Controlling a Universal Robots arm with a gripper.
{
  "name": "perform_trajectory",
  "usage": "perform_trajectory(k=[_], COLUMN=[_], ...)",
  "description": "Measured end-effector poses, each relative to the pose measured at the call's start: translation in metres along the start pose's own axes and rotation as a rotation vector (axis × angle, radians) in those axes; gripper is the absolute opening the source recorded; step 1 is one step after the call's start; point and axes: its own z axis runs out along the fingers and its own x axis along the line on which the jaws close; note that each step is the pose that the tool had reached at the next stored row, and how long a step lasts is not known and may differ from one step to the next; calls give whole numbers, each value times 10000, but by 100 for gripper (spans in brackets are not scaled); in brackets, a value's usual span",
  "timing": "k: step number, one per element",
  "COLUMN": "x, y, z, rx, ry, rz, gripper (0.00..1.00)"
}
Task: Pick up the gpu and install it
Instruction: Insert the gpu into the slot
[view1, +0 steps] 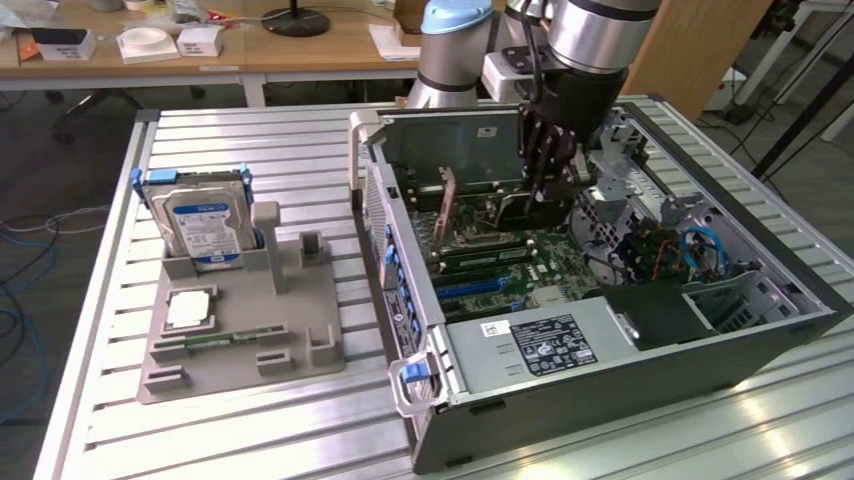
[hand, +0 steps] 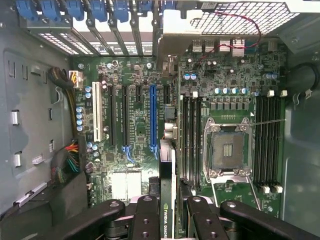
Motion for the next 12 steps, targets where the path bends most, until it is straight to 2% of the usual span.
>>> perform_trajectory(k=[12], x=[73], y=[-2], z=[38], rx=[2], ry=[1], rz=[45], gripper=[26])
